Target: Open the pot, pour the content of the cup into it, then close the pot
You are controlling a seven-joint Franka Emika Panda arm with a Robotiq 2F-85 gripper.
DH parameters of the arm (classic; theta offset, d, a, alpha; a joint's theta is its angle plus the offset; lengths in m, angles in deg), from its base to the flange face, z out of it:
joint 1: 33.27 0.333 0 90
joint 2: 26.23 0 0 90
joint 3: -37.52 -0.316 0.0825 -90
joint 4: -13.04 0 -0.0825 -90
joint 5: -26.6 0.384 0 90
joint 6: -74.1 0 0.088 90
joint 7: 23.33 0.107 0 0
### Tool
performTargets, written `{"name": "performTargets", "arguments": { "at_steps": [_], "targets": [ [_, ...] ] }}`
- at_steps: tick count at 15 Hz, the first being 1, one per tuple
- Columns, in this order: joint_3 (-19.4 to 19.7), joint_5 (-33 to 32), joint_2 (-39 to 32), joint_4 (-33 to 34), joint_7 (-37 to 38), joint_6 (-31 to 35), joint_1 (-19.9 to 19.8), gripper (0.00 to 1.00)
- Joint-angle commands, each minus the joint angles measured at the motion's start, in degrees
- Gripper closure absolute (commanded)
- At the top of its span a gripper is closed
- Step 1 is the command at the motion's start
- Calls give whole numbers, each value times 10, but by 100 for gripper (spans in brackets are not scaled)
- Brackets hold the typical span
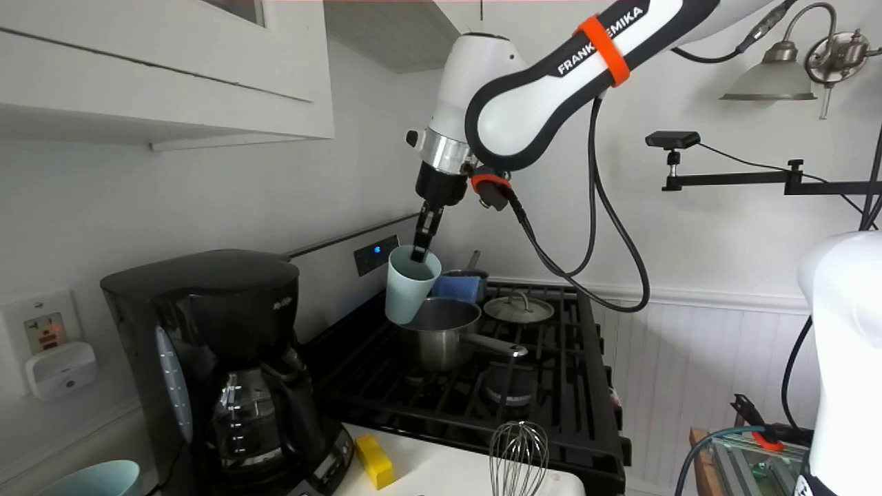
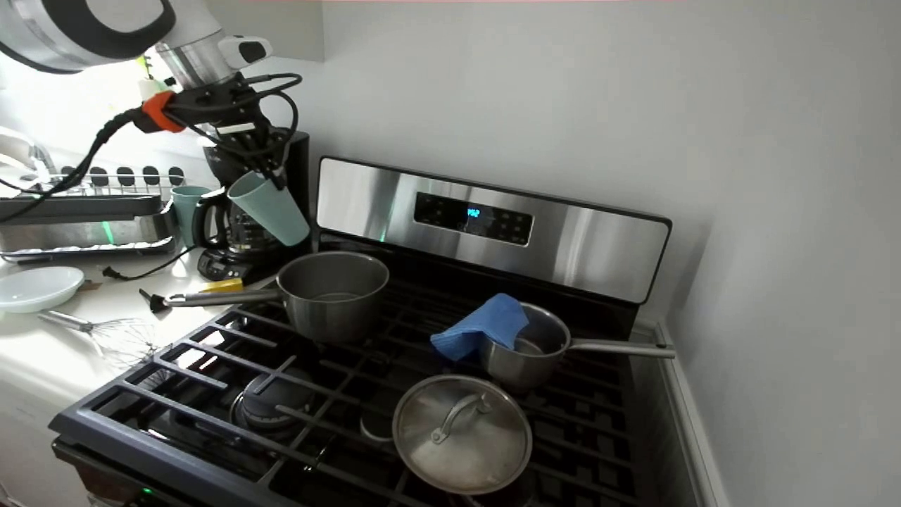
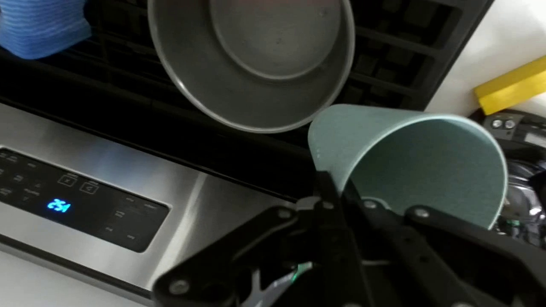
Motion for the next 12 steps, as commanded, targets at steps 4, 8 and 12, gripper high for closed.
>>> {"name": "performTargets", "arguments": {
  "at_steps": [4, 8, 12],
  "targets": [
    [-31, 123, 24, 14, -128, -153, -12, 99],
    [-44, 147, 14, 15, -164, -215, -11, 99],
    [-55, 177, -8, 13, -192, -233, -8, 99]
  ]
}}
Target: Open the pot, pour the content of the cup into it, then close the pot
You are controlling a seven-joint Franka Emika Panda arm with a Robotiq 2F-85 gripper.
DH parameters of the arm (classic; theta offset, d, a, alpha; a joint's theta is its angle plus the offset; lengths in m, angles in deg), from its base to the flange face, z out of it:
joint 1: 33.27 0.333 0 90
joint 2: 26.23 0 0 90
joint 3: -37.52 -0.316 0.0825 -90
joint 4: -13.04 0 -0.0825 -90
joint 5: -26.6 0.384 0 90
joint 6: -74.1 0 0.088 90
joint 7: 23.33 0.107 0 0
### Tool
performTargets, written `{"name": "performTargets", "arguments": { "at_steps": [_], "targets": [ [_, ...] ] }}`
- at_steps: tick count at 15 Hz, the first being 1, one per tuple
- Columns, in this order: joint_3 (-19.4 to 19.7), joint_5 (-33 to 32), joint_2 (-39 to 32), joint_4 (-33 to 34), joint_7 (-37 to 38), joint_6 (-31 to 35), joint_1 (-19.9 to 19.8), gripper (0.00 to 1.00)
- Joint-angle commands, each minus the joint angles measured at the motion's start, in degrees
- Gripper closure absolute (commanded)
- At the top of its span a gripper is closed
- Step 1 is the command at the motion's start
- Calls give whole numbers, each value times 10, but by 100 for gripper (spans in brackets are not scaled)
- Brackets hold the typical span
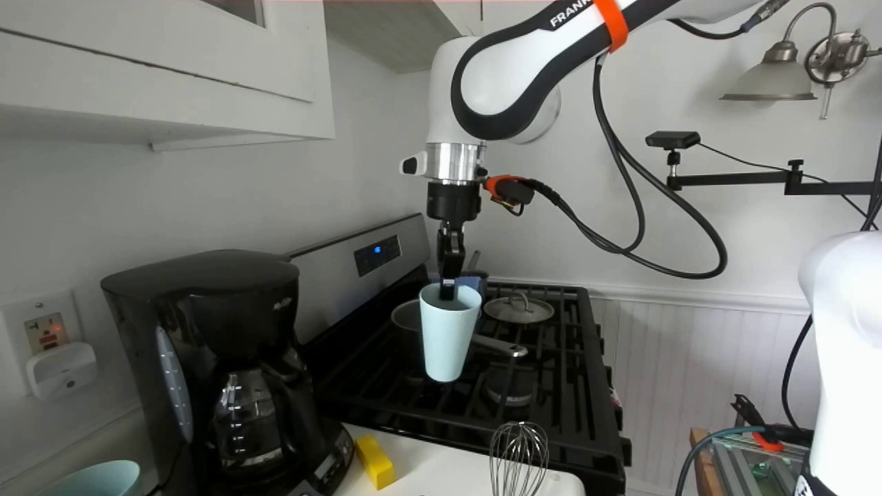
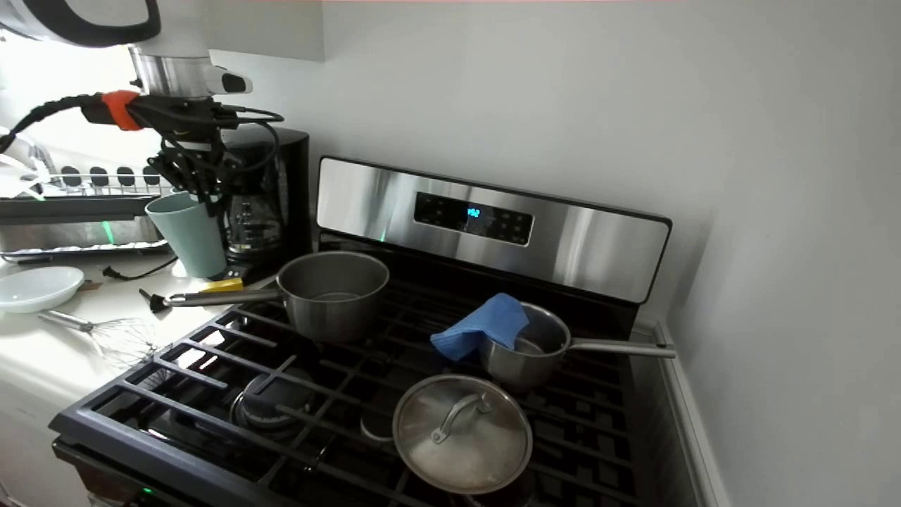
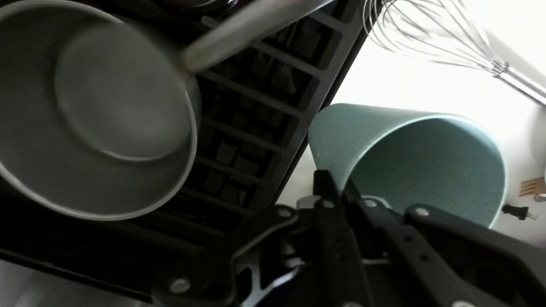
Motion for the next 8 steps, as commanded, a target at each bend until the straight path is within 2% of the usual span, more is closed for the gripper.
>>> {"name": "performTargets", "arguments": {
  "at_steps": [1, 4, 8],
  "targets": [
    [-16, 46, -25, 6, -38, -9, -4, 99],
    [-31, 59, -51, 4, -44, 6, -6, 99],
    [-50, 42, -90, 3, -28, 31, -15, 99]
  ]
}}
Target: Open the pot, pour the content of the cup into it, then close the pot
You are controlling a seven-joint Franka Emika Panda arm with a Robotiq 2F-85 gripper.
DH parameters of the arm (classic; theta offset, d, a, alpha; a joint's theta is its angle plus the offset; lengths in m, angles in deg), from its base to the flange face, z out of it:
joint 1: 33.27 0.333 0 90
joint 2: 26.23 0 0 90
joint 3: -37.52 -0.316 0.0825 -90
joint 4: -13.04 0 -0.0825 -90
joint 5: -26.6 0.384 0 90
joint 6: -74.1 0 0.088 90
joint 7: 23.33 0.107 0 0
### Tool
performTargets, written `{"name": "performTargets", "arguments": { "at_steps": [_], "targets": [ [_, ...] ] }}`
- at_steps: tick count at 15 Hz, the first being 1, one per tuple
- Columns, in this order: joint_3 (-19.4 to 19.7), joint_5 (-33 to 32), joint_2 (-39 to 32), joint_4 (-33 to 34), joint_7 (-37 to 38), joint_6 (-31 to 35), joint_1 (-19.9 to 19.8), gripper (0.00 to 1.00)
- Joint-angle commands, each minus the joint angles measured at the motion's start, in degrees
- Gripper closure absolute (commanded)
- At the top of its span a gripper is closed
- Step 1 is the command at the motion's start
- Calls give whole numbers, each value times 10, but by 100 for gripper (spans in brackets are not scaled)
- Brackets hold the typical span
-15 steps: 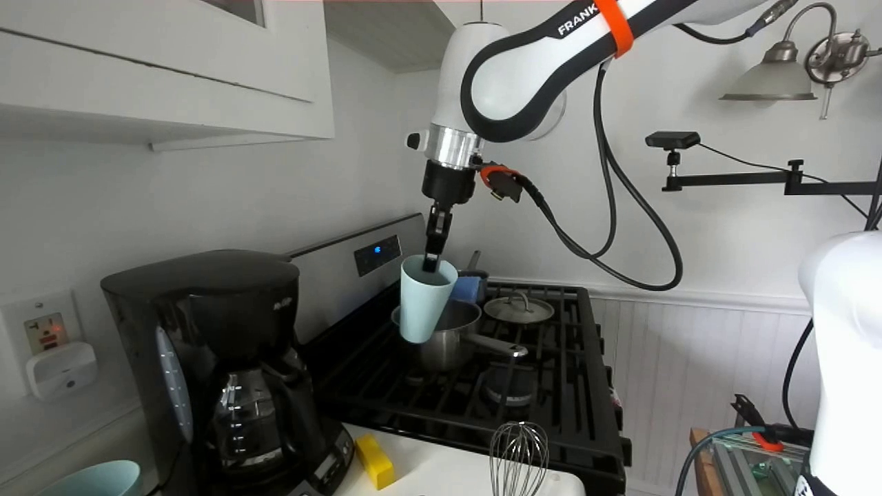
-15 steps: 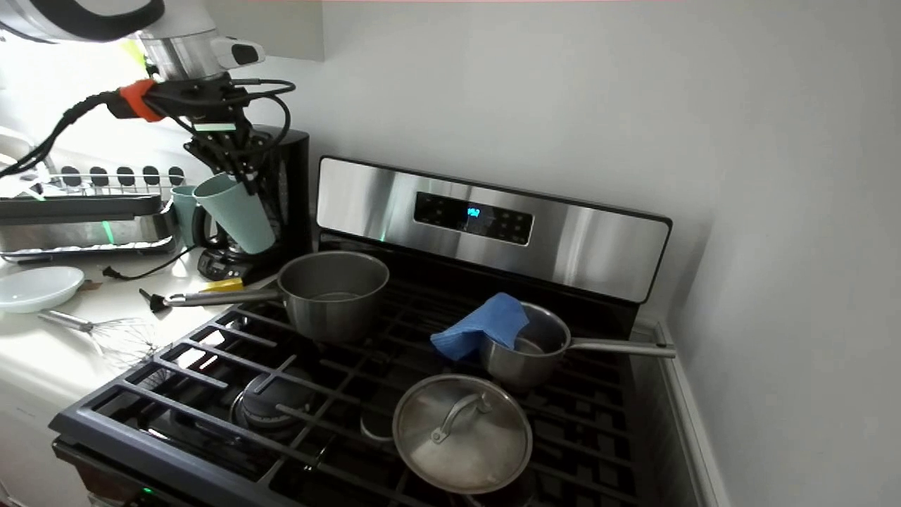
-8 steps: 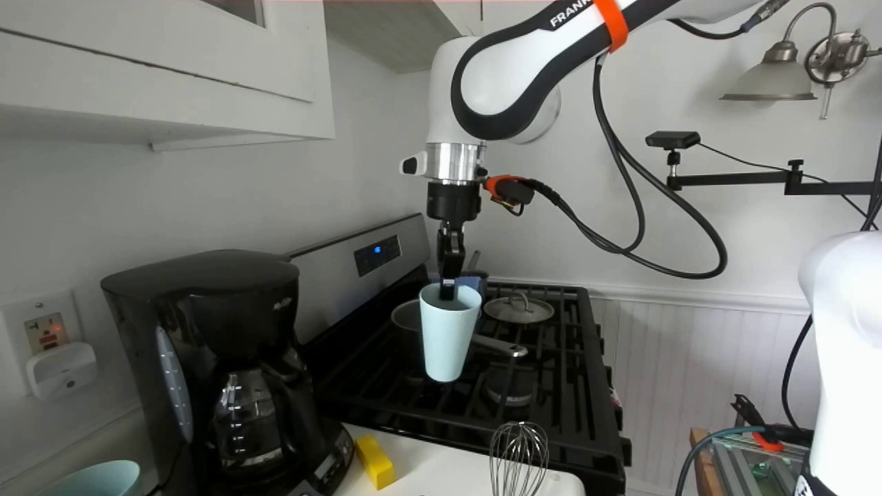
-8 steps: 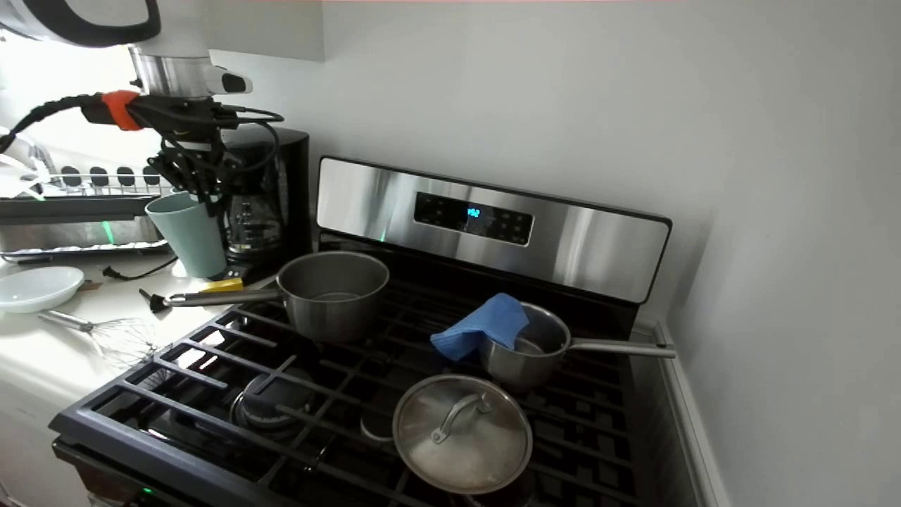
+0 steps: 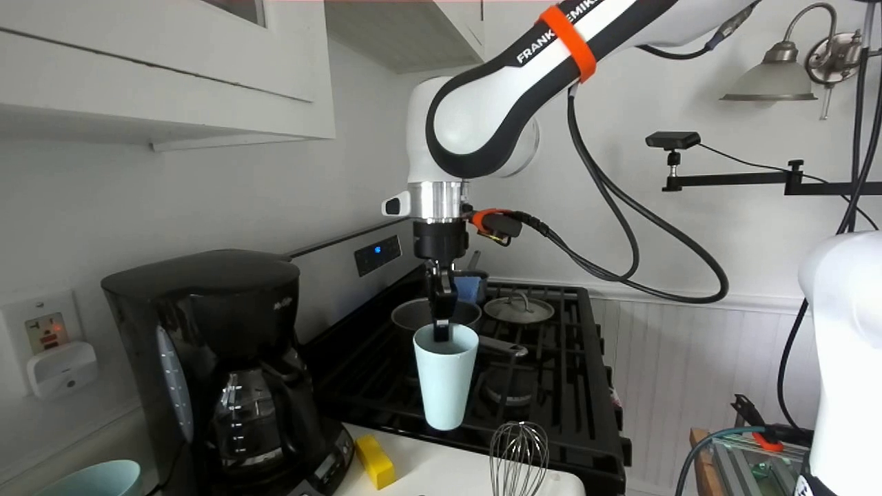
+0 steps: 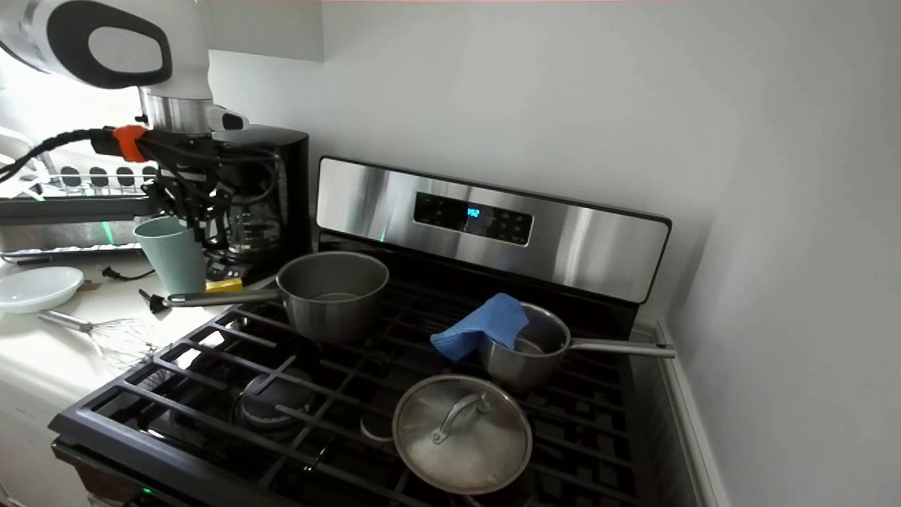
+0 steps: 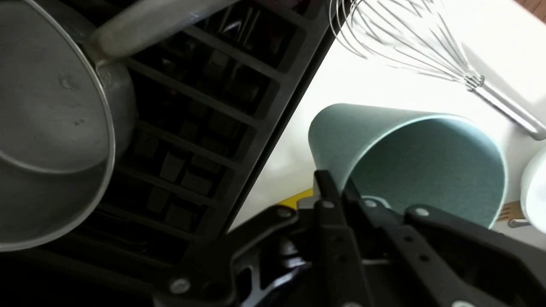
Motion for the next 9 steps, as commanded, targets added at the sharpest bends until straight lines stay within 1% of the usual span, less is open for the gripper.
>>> {"name": "performTargets", "arguments": {
  "at_steps": [1, 4, 9],
  "targets": [
    [-20, 3, -34, 5, 0, 31, -16, 99],
    [-27, 11, -60, 10, -1, 46, -23, 99],
    [-36, 10, -83, 9, 1, 48, -34, 99]
  ]
}}
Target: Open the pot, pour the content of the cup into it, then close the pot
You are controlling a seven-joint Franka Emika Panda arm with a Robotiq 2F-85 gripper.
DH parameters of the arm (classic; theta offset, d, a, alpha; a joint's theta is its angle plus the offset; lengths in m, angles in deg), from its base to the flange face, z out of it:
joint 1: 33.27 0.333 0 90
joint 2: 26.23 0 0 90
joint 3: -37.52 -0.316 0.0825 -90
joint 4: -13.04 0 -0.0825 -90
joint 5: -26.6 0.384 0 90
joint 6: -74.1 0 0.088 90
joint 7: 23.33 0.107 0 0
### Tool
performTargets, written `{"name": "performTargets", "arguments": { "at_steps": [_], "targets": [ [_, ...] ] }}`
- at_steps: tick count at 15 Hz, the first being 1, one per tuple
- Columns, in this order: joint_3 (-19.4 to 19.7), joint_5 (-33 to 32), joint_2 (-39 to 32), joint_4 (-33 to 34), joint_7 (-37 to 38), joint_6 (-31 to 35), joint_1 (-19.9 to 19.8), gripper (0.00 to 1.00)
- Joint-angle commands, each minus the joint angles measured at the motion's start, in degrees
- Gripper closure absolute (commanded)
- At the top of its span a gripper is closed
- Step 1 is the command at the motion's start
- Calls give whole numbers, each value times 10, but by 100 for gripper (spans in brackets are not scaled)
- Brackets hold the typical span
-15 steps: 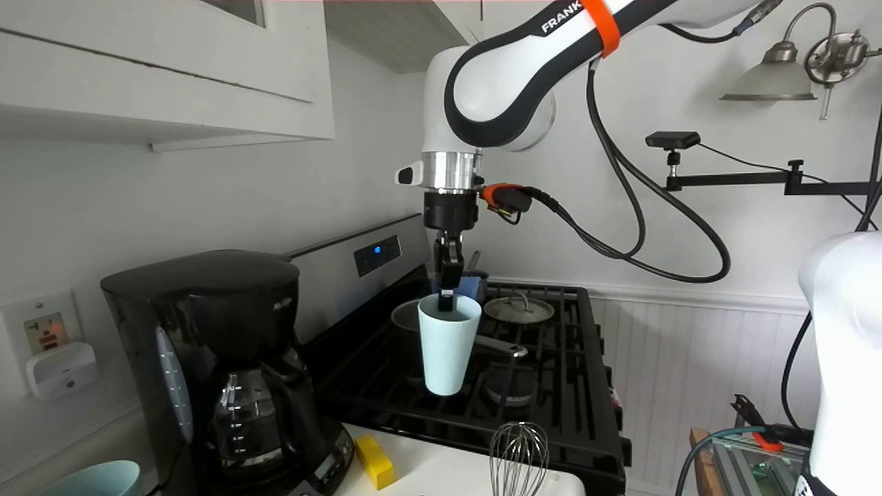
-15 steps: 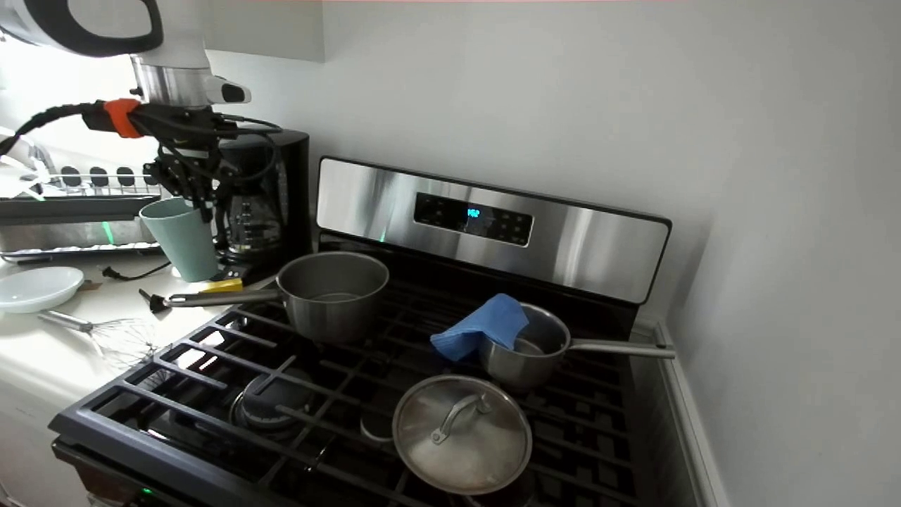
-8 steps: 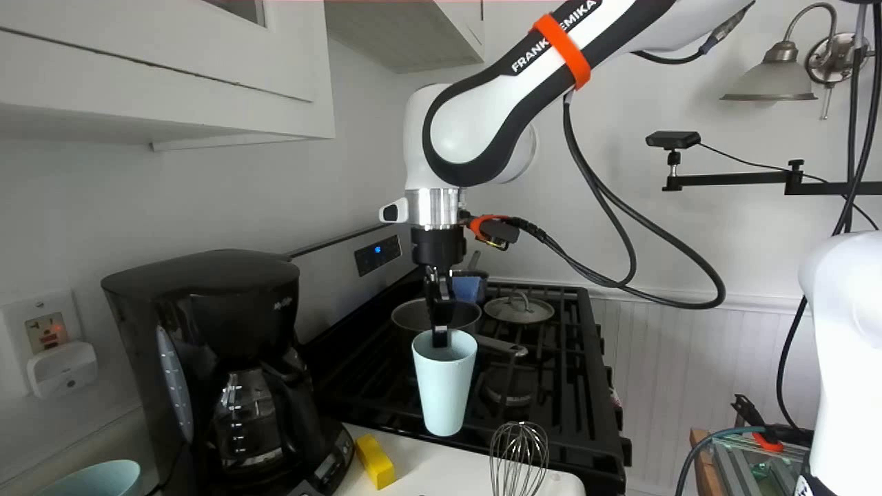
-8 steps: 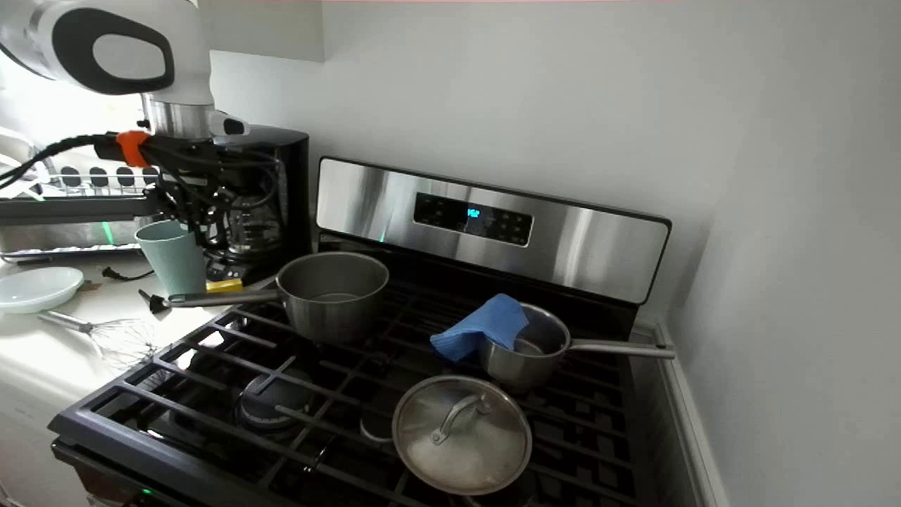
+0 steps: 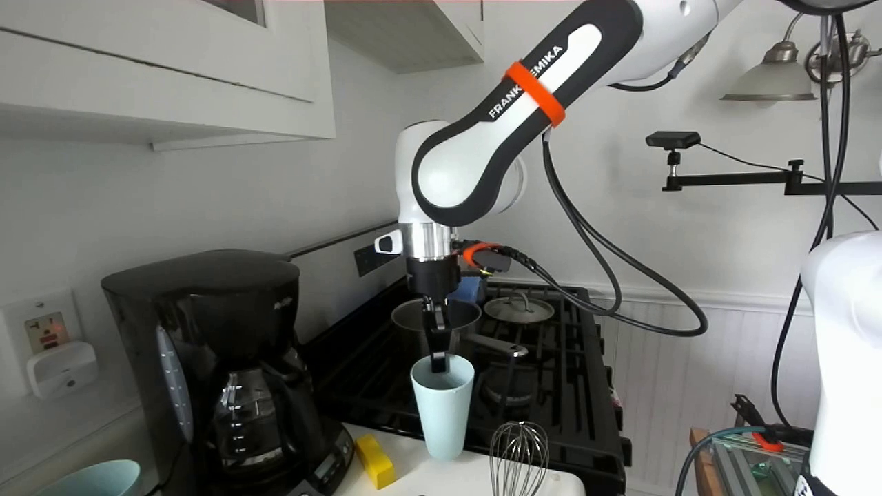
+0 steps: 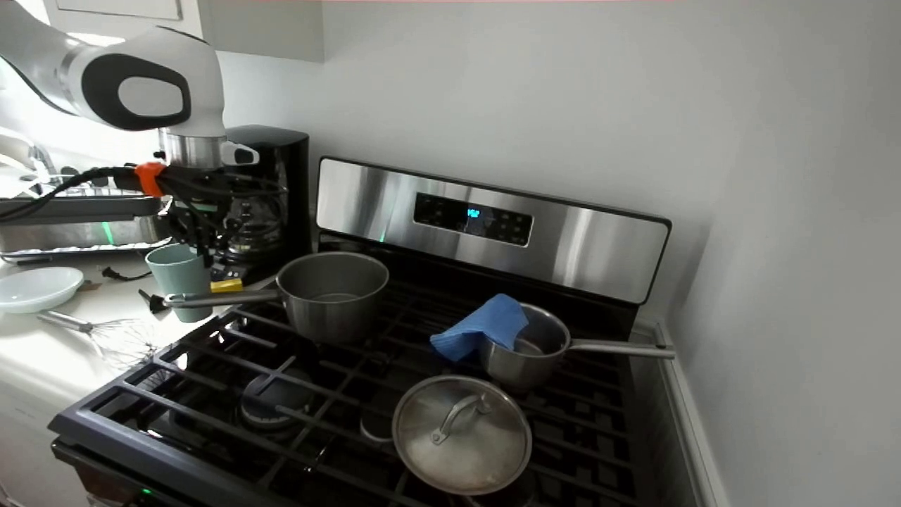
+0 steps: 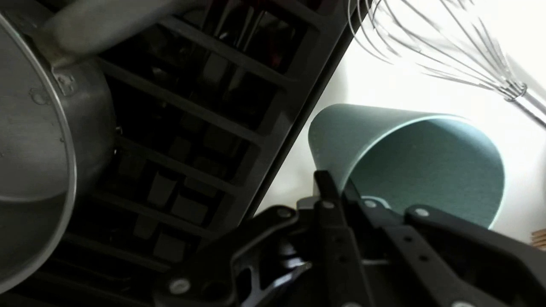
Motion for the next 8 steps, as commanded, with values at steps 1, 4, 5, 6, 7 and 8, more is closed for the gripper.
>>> {"name": "performTargets", "arguments": {
  "at_steps": [1, 4, 5, 6, 7, 8],
  "targets": [
    [-17, 9, -17, 8, 1, 2, -17, 99],
    [-20, 16, -25, 9, 0, 6, -22, 99],
    [-21, 19, -27, 8, 0, 8, -23, 99],
    [-22, 19, -28, 8, 0, 10, -24, 99],
    [-23, 17, -29, 7, -1, 12, -25, 85],
    [-25, 17, -30, 8, 2, 12, -26, 69]
  ]
}}
